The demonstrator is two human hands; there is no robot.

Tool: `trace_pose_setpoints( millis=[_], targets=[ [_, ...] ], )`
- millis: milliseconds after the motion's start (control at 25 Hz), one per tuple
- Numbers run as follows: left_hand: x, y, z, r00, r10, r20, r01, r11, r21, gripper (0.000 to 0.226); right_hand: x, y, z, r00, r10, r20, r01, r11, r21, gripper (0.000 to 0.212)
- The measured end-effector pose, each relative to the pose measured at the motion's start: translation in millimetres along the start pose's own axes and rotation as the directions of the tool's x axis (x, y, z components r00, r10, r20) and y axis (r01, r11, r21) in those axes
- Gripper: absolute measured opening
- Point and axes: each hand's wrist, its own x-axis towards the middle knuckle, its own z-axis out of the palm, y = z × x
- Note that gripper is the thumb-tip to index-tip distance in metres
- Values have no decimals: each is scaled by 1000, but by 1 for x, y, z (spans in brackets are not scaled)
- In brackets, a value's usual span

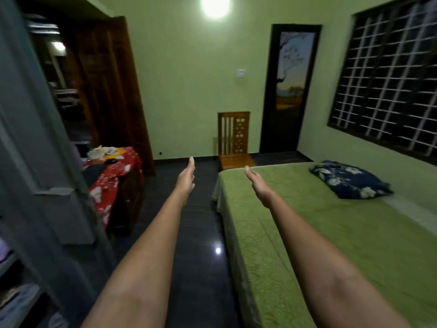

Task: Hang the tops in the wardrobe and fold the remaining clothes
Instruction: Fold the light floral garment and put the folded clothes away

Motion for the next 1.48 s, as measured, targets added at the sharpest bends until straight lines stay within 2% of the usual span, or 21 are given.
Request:
trace_pose_setpoints(
  millis=[120, 240, 360, 480, 600, 760, 880, 1000, 1120, 1200, 1280, 1360, 1440, 1480],
  targets=[
    [-5, -1, 70, 990, 4, 139, -8, 1000, 27, 76, -28, 16, -75, 984, 63, -169, -63, 998, 6, 81],
    [-5, 0, 123, 968, -15, 252, -3, 997, 71, 100, -60, 20, -134, 941, 84, -329, -74, 996, 42, 79],
    [-10, 4, 157, 947, 11, 321, -29, 998, 50, 82, -81, 18, -172, 908, 96, -408, -78, 995, 62, 79],
    [-12, 8, 169, 950, 36, 311, -55, 997, 51, 78, -85, 15, -186, 904, 90, -417, -70, 995, 64, 80],
    [-11, 11, 160, 960, 42, 277, -60, 997, 56, 82, -80, 10, -177, 917, 80, -390, -66, 997, 49, 80],
    [-13, 15, 124, 985, 76, 158, -82, 996, 34, 78, -65, -1, -131, 960, 79, -268, -77, 997, 19, 81],
    [-13, 20, 69, 994, 104, 20, -104, 995, 8, 74, -53, -14, -72, 991, 40, -130, -40, 999, 4, 81],
    [-33, 25, -7, 976, 146, -159, -150, 989, -13, 70, -39, -21, 9, 998, -6, 63, 7, 1000, -18, 84],
    [-70, 22, -94, 890, 190, -414, -226, 973, -41, 60, -27, -19, 105, 950, -25, 310, 55, 994, -89, 98],
    [-106, 18, -153, 794, 179, -582, -252, 967, -47, 56, -39, -21, 169, 874, 3, 486, 70, 989, -132, 87],
    [-148, 14, -209, 685, 161, -711, -248, 969, -19, 54, -58, -25, 229, 767, -12, 642, 88, 992, -86, 71],
    [-197, 13, -259, 549, 186, -815, -271, 962, 37, 55, -74, -22, 297, 627, -63, 777, 116, 993, -13, 69],
    [-247, 10, -292, 423, 184, -887, -266, 961, 73, 54, -100, -28, 354, 520, -54, 853, 181, 982, -49, 67],
    [-271, 8, -303, 368, 173, -914, -254, 964, 80, 53, -103, -23, 389, 439, -84, 894, 211, 978, -11, 66]
  ],
)
